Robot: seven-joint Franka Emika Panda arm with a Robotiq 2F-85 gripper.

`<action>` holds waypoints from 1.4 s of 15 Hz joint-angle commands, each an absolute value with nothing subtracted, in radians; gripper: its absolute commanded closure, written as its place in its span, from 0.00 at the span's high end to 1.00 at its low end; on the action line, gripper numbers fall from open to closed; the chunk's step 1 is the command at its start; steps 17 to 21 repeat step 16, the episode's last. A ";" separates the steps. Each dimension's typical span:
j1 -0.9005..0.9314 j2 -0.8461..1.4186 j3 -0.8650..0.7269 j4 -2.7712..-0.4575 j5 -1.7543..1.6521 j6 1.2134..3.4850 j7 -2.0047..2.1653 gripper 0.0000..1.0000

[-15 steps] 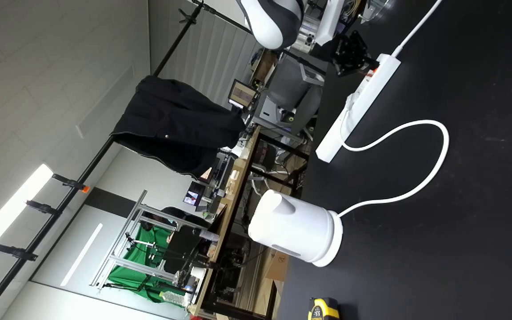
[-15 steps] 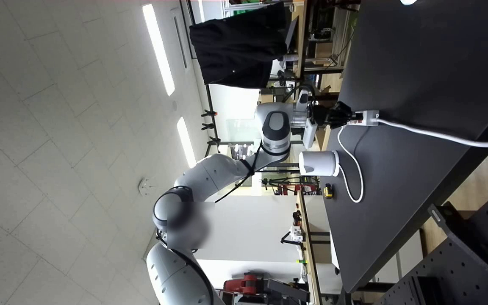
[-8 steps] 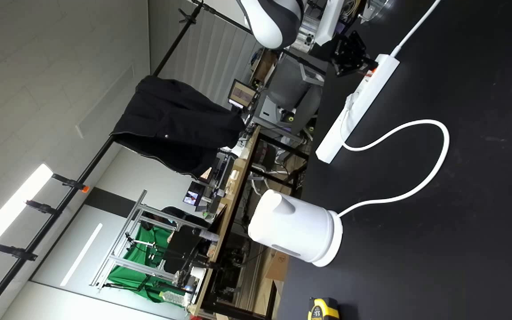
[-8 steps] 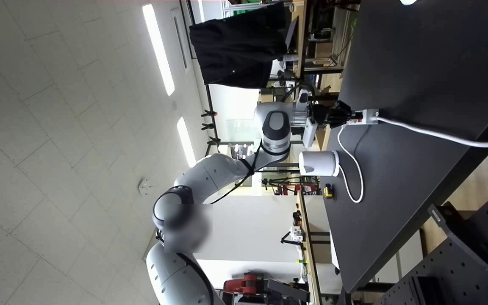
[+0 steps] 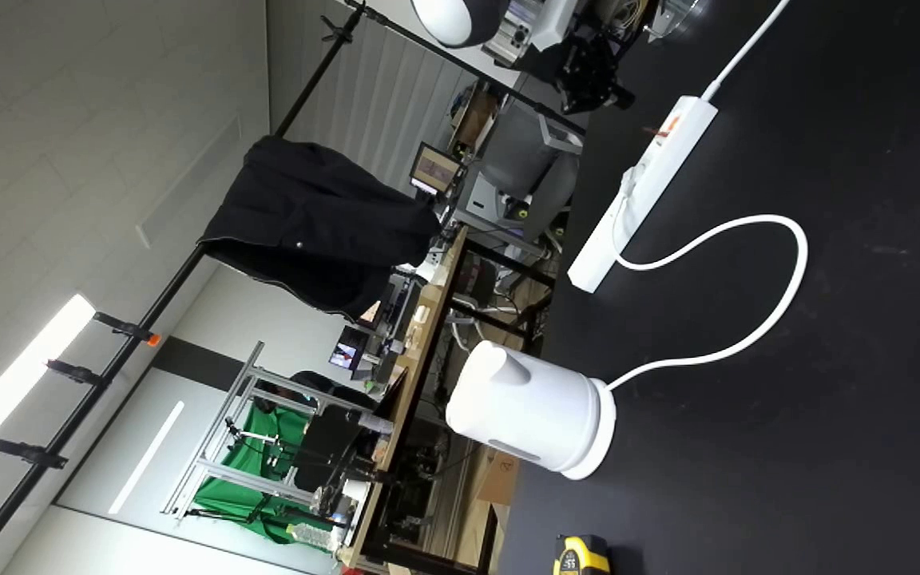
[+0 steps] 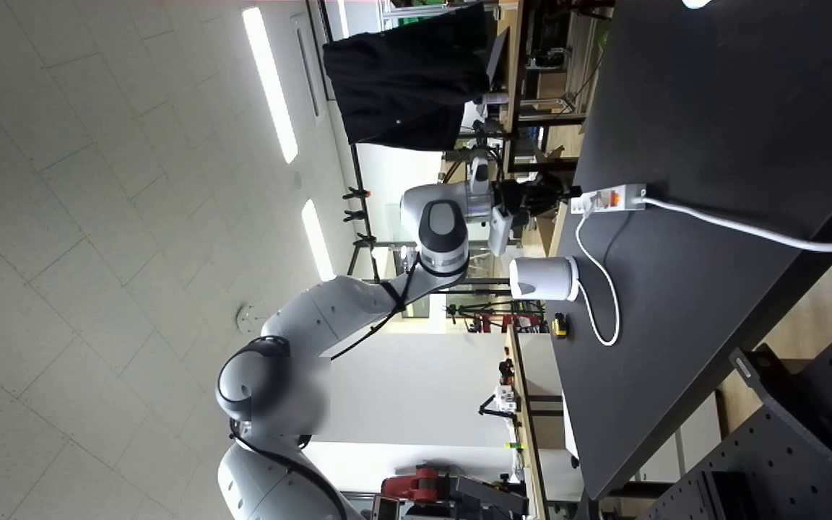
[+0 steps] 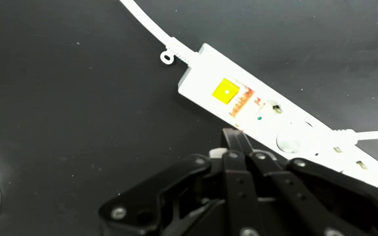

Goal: Press the first button from the right of the adaptor.

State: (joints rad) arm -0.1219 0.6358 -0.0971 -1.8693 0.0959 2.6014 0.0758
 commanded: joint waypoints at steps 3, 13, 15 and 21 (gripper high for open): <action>-0.105 0.455 -0.134 -2.032 0.062 2.596 0.100 0.46; -0.118 0.416 -0.157 -2.061 0.009 2.575 0.081 0.89; -0.118 0.413 -0.159 -2.064 0.007 2.574 0.081 0.93; -0.117 0.413 -0.159 -2.065 0.006 2.574 0.081 0.93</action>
